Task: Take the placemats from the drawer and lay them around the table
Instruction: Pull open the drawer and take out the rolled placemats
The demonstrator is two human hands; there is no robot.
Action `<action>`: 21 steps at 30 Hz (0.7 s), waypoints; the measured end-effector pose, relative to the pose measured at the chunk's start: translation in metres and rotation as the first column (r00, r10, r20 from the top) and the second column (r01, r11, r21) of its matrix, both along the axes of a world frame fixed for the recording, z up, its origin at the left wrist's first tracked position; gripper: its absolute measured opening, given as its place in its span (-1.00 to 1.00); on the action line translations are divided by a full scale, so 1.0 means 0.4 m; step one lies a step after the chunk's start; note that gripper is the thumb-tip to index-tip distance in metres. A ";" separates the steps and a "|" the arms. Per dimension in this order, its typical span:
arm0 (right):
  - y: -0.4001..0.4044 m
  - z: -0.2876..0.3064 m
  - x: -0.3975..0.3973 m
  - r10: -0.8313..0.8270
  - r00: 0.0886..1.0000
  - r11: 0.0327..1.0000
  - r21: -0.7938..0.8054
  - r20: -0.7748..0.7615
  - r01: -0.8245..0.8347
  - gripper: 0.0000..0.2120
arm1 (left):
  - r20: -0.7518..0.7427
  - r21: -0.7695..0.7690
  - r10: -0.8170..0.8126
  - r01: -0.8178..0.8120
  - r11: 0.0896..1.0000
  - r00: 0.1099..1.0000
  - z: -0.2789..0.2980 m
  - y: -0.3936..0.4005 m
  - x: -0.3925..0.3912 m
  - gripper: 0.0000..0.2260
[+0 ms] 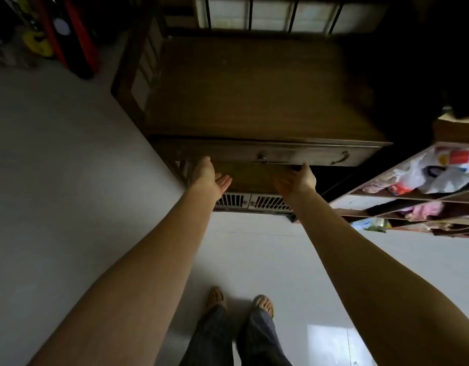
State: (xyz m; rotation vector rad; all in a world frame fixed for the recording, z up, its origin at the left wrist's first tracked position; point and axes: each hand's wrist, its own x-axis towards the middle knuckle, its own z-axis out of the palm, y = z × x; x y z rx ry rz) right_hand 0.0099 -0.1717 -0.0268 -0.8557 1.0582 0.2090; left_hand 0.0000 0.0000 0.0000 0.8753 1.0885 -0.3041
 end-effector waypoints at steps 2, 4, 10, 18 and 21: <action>0.008 -0.029 0.031 -0.085 0.996 0.987 0.139 0.025 0.081 -0.46 | 0.009 -0.097 0.114 -0.113 0.989 0.993 -0.028 -0.010 0.030 -0.54; 0.013 -0.046 0.055 -0.188 0.978 0.959 0.234 0.086 0.163 -0.50 | 0.026 -0.150 0.233 -0.227 0.962 0.972 -0.047 -0.028 0.050 -0.51; 0.016 -0.061 0.074 -0.326 0.929 0.855 0.473 0.173 0.212 -0.66 | 0.136 -0.323 0.355 -0.297 0.898 0.925 -0.081 -0.068 0.078 -0.35; 0.014 -0.081 0.015 -0.244 0.953 0.877 0.461 0.181 0.138 -0.35 | 0.184 -0.408 0.347 -0.249 0.878 0.920 -0.100 -0.050 0.031 -0.23; 0.014 -0.074 -0.034 -0.238 0.953 0.885 0.446 0.189 0.133 -0.35 | 0.200 -0.409 0.342 -0.239 0.880 0.918 -0.094 -0.051 -0.015 -0.22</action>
